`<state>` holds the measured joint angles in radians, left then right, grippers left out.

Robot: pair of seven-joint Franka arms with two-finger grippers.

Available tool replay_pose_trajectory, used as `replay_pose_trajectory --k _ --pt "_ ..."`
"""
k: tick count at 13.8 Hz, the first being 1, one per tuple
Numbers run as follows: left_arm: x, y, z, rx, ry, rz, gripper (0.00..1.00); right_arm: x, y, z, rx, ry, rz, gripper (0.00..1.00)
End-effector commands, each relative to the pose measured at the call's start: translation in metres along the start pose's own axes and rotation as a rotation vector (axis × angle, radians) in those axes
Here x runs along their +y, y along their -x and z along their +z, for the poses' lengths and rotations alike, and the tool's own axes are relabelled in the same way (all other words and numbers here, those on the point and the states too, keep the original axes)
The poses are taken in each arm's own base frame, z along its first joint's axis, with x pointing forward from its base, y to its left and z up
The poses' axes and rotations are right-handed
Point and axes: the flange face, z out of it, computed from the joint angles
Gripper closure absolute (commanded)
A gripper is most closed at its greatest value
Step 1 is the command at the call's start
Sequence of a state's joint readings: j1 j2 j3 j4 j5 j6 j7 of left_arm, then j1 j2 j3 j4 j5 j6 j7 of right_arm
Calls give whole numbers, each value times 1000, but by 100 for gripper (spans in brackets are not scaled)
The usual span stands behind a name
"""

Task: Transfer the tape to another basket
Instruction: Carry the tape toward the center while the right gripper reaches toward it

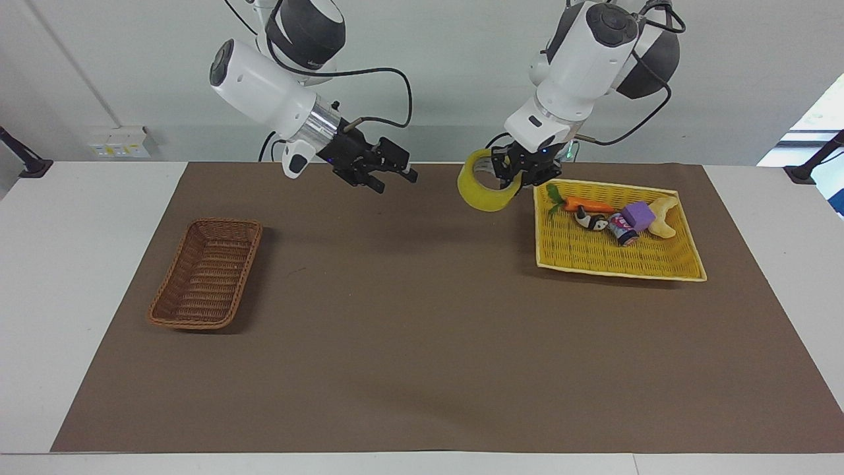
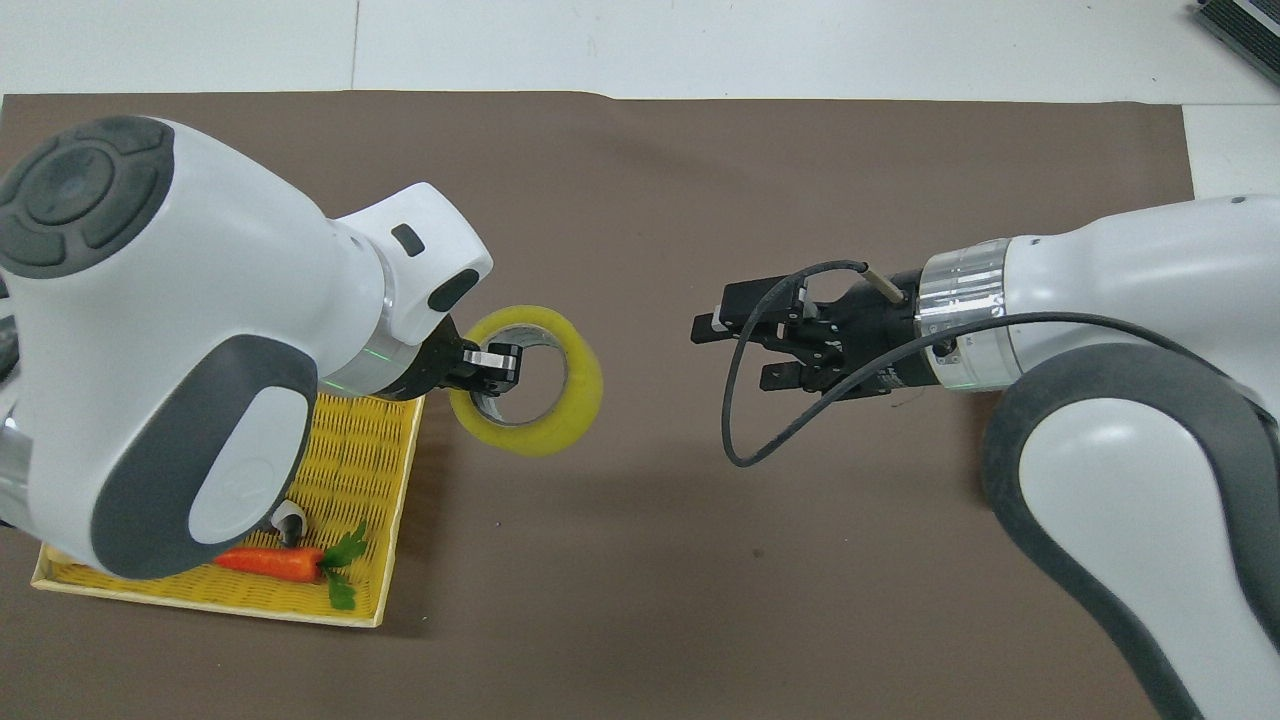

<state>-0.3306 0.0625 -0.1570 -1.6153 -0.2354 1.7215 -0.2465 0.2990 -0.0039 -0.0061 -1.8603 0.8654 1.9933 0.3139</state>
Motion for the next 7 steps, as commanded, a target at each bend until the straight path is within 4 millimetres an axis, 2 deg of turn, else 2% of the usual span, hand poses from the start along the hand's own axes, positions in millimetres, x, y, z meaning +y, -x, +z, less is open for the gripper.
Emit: replay_pose_trajectory --k 1,3,7 --pt "9 8 -3 14 95 101 100 11 2 12 -13 -118 -35 0" --pt "15 8 -4 30 128 105 100 14 0 13 -14 -155 -30 0" --pt "44 18 4 25 131 145 100 7 6 14 -45 -217 -5 0"
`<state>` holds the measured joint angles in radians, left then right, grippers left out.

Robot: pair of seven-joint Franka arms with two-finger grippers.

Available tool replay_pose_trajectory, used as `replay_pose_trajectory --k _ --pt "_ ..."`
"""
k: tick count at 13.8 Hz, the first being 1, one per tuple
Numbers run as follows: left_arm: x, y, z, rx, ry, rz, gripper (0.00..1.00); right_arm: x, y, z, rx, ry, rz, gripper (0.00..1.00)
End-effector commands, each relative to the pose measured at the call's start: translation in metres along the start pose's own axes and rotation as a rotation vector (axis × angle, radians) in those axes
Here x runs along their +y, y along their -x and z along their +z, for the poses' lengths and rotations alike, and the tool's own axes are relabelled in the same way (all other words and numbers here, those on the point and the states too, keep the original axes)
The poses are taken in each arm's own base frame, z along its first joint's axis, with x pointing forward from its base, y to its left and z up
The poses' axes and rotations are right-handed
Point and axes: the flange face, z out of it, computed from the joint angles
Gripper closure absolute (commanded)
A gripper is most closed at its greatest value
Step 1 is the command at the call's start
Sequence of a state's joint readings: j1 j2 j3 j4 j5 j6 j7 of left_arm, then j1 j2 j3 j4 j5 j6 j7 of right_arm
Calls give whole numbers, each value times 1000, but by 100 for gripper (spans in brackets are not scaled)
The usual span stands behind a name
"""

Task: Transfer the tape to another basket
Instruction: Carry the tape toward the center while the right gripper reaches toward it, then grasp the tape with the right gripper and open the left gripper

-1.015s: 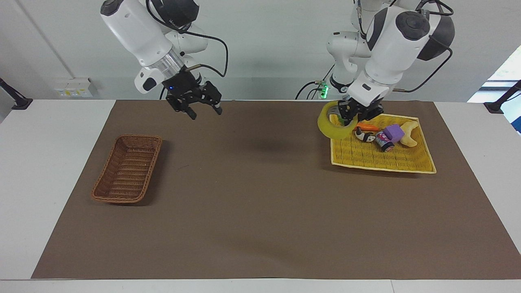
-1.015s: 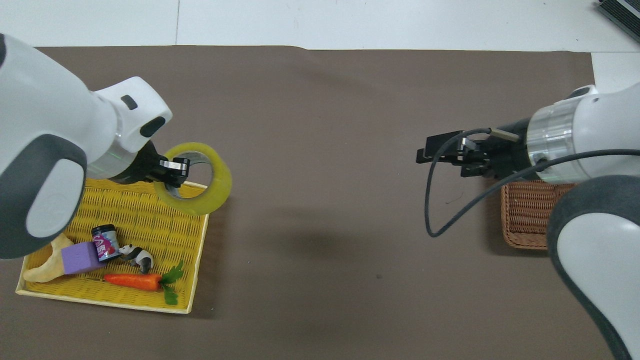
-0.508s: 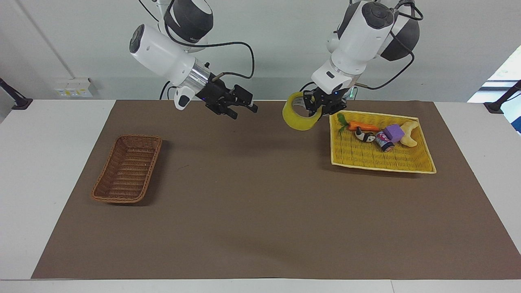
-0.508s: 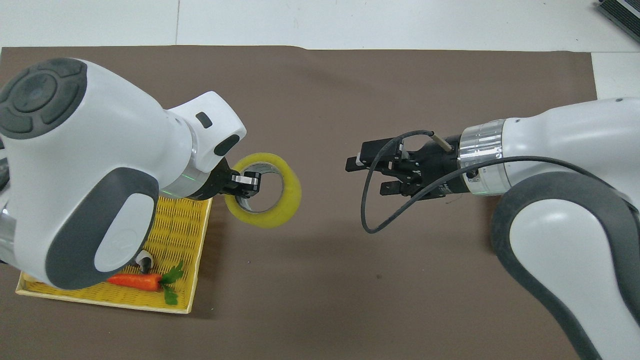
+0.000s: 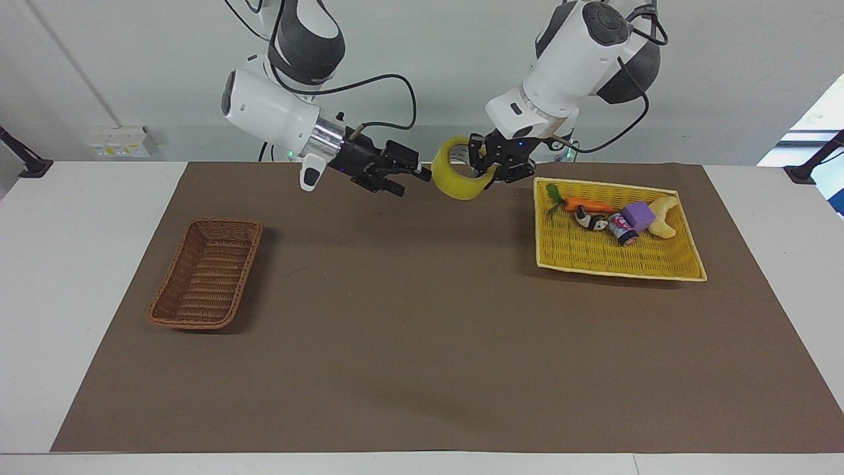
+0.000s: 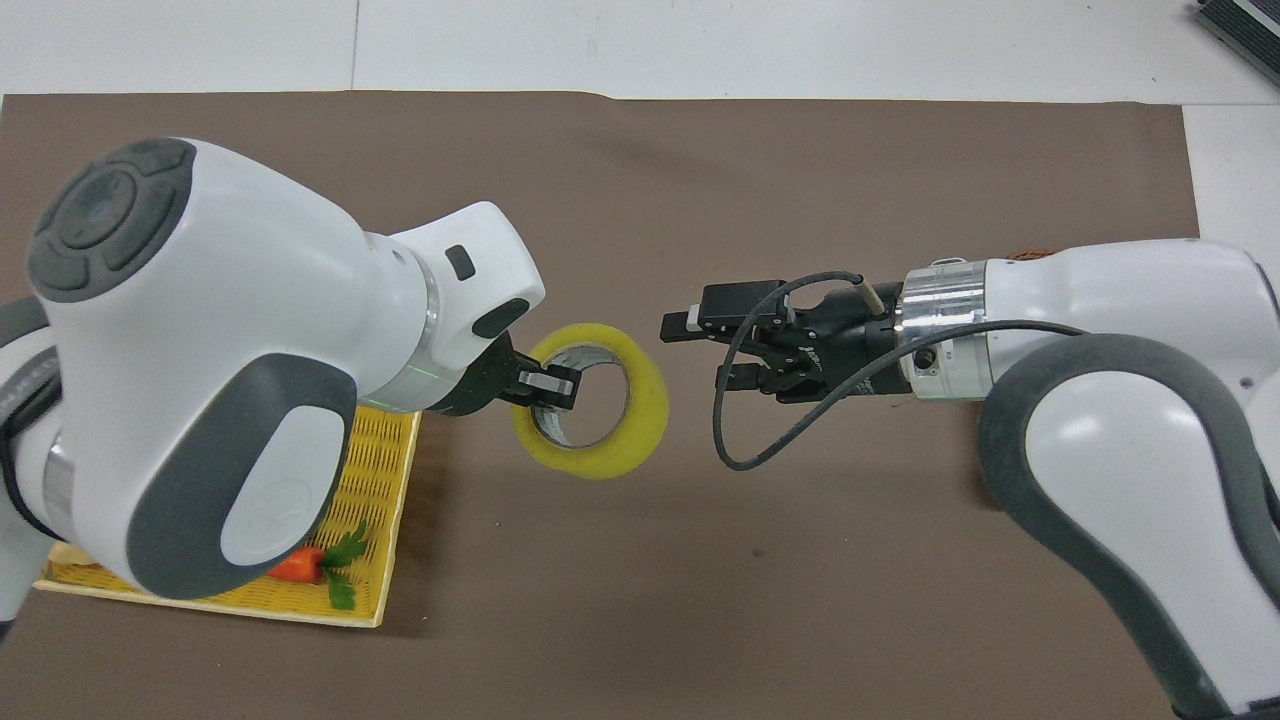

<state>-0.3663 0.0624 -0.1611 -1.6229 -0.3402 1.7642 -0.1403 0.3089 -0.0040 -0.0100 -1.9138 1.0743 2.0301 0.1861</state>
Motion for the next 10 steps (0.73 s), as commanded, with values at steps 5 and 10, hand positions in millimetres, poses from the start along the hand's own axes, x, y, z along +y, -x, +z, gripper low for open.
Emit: replay_pose_trajectory --k 5,10 --pt "45 6 7 99 48 -28 100 5 18 7 -28 -40 9 0" --pt "62 2 6 169 77 -106 100 7 29 -1 -65 46 -44 32"
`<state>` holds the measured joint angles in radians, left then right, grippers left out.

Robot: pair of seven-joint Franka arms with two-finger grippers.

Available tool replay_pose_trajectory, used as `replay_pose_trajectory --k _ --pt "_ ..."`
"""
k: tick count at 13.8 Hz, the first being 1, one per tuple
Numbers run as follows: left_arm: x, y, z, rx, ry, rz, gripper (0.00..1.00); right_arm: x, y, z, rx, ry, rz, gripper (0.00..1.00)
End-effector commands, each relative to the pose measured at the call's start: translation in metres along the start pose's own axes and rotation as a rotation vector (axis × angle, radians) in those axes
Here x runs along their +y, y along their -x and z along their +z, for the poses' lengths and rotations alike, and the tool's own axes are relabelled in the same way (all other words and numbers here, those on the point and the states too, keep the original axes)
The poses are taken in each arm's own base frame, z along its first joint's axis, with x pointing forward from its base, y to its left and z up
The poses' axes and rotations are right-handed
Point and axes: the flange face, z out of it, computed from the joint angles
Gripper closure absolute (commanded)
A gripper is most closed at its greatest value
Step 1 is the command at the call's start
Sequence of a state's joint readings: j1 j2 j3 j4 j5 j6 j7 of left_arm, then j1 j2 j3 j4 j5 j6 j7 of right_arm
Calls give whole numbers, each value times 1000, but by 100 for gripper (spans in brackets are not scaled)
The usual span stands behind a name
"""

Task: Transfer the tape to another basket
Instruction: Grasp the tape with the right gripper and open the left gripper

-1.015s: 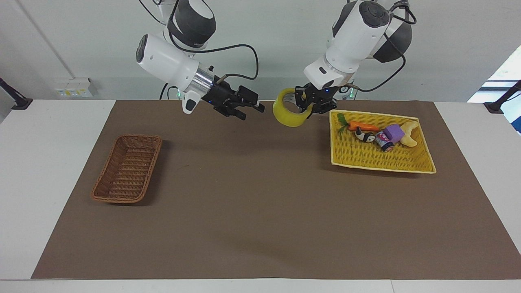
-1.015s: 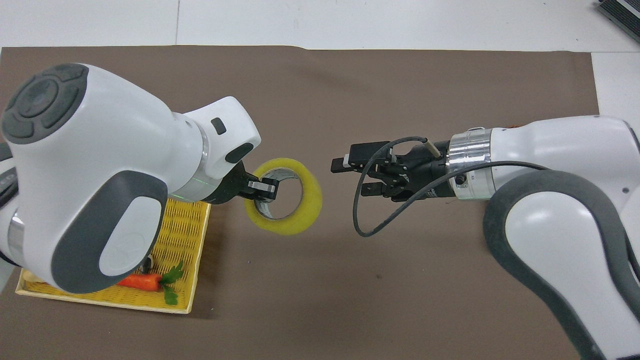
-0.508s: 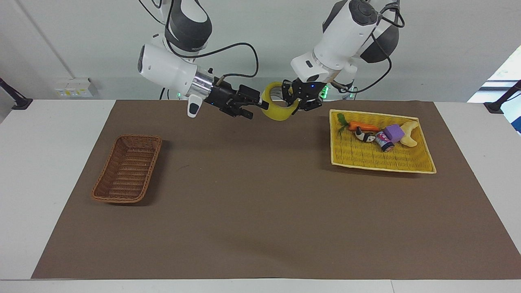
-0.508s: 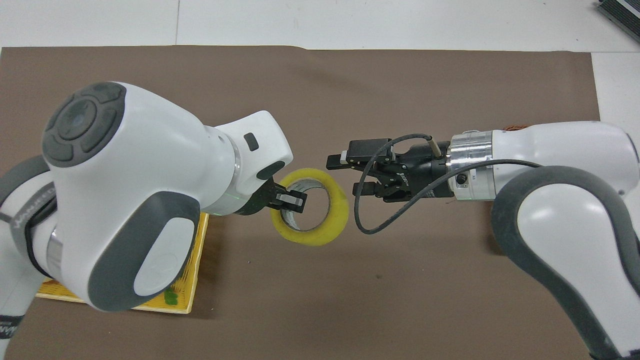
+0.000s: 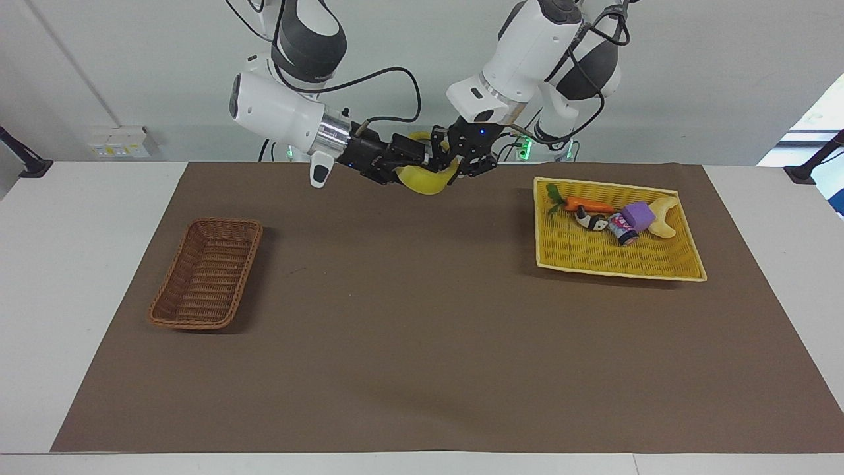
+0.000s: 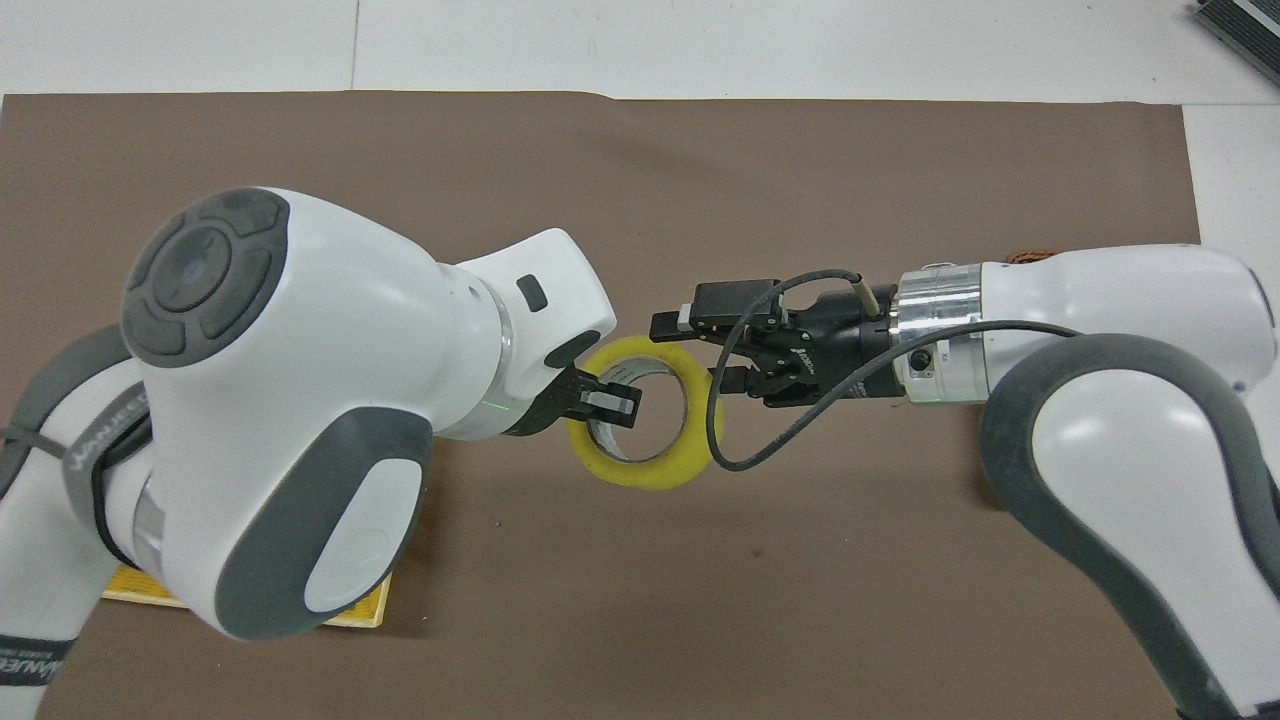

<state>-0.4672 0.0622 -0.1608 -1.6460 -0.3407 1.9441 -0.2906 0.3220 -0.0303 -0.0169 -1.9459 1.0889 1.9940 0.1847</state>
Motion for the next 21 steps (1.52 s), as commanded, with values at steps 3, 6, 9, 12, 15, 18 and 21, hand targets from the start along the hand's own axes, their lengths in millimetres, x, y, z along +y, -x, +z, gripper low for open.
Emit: replay_pose_trajectory --k 3,6,9,12,15,18,21 --pt "8 2 -7 45 36 -45 100 6 14 -19 -41 118 10 100" --pt "4 1 -8 39 32 -50 100 4 11 -30 -2 204 8 100" --pt "4 1 -13 49 38 -66 38 7 11 -31 -2 239 -9 100" --pt "-14 0 -37 41 81 -165 0 6 10 -32 2 239 -10 100" --pt "-35 6 -62 17 71 -193 0 10 5 -43 22 247 -8 100" --pt "-81 4 -75 -48 27 -260 0 25 0 -68 16 293 -84 100" --pt "-135 -1 -88 -59 -60 -334 0 61 -8 -137 0 319 -159 100"
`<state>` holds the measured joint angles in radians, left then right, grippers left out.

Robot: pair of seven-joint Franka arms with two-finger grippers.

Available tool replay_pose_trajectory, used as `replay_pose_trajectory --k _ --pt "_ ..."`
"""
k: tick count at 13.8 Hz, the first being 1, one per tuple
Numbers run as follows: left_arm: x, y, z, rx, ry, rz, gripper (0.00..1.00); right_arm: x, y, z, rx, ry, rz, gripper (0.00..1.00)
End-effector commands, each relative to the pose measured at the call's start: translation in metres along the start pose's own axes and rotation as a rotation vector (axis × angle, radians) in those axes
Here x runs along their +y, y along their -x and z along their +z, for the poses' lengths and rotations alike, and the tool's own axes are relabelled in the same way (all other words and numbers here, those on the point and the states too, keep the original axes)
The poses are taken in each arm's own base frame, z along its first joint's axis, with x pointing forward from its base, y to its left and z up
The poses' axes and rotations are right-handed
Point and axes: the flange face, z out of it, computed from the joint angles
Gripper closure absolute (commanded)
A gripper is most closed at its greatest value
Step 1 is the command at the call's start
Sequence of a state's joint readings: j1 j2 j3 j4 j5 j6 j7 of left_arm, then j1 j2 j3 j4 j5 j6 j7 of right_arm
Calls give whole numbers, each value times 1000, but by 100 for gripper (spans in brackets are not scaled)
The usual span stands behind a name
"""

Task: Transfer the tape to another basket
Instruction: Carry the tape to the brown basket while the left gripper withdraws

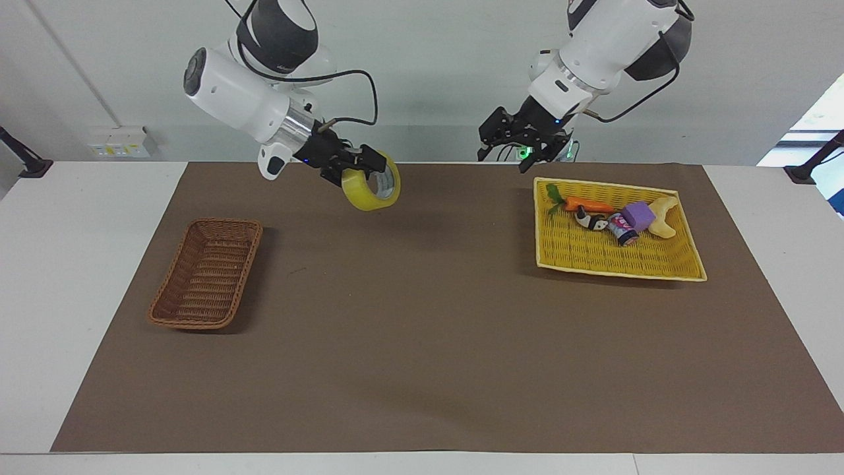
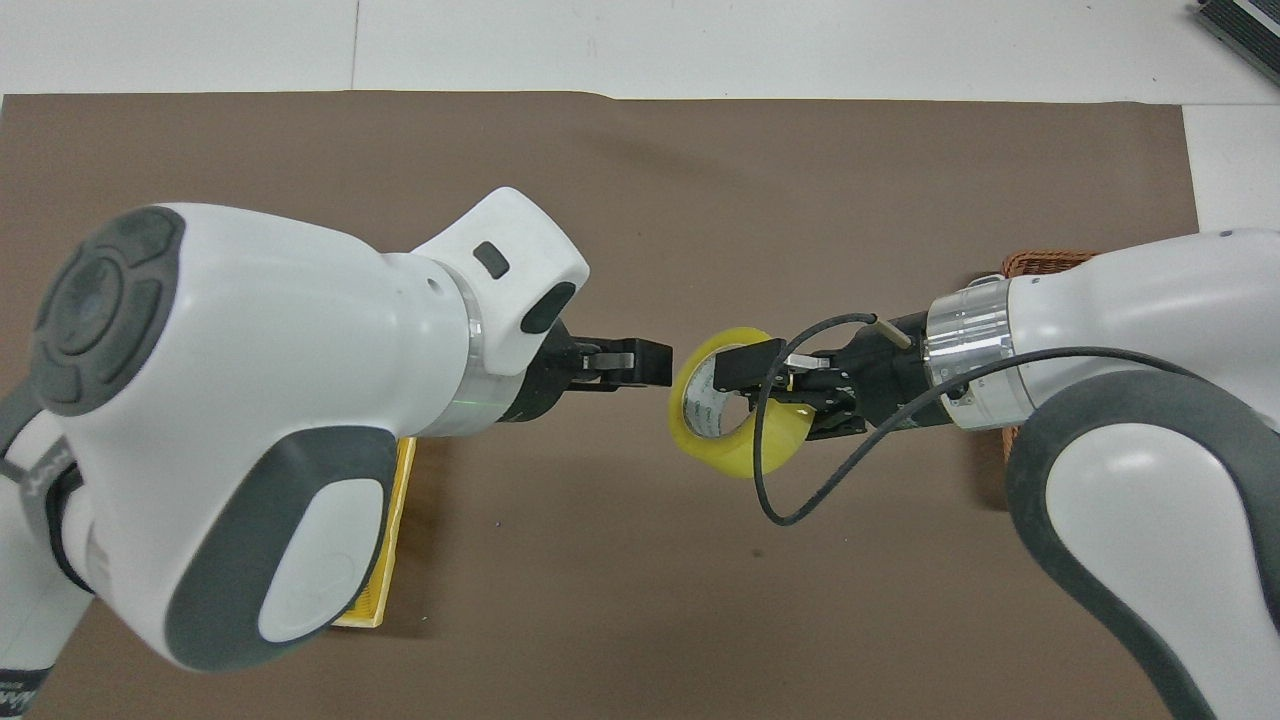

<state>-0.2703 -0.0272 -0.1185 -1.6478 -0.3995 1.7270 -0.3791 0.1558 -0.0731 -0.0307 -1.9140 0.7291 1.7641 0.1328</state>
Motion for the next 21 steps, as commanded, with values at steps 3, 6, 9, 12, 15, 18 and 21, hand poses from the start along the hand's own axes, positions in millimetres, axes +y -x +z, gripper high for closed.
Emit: replay_pose_trajectory --k 3,6,9,12,15,18,21 --pt "-78 -24 -26 41 -173 -95 0 89 -2 -73 23 204 -192 100" --pt "-127 -39 -45 73 -228 -108 0 131 -10 -107 37 382 -290 100" --pt "-190 -48 -68 59 -276 -55 0 165 -45 -97 39 714 -371 100" --pt "-210 -45 -82 6 -409 4 0 198 -94 -73 23 939 -527 100" --pt "-207 -42 -91 -6 -437 24 0 203 -114 -57 -23 1129 -647 100" --pt "-207 -41 -95 -49 -470 50 0 212 -129 -40 -32 1164 -695 100" --pt "-207 -36 -98 -46 -459 54 0 216 -132 -25 -102 1258 -760 100"
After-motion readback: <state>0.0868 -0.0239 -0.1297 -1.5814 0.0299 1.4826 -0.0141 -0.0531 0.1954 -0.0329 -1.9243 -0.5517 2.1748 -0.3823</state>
